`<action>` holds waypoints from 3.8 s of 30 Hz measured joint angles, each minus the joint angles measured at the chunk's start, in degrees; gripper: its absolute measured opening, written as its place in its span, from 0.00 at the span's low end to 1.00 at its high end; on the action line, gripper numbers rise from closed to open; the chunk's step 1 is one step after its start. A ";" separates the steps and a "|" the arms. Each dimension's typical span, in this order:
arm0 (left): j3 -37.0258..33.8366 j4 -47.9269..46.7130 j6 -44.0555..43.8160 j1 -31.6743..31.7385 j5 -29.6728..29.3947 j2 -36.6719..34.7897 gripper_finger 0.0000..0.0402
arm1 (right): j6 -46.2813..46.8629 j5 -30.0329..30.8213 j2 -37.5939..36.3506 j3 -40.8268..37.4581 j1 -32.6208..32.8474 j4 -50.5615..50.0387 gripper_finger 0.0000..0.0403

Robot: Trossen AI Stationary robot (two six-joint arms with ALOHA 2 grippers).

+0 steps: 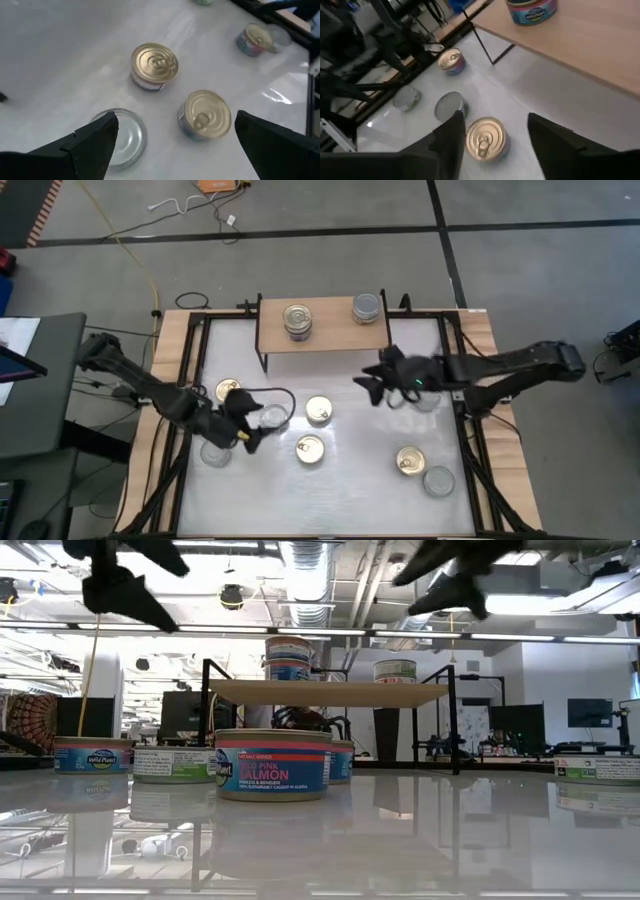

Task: Stack canned seafood by type on shelf
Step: Adjust the stacked blue pink tuna cans on the shelf

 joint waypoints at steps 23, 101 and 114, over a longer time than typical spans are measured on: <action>-7.62 -8.33 22.11 9.10 0.75 -32.06 0.95 | -16.64 -13.97 45.36 49.73 -21.81 -23.21 0.04; -7.62 -9.99 20.75 9.10 -4.47 -32.09 0.95 | -33.45 -17.32 49.09 54.79 -28.01 -3.06 0.05; -7.62 -10.29 21.89 9.08 -4.62 -32.13 0.95 | -28.09 -13.68 53.41 54.80 -27.11 -1.84 0.04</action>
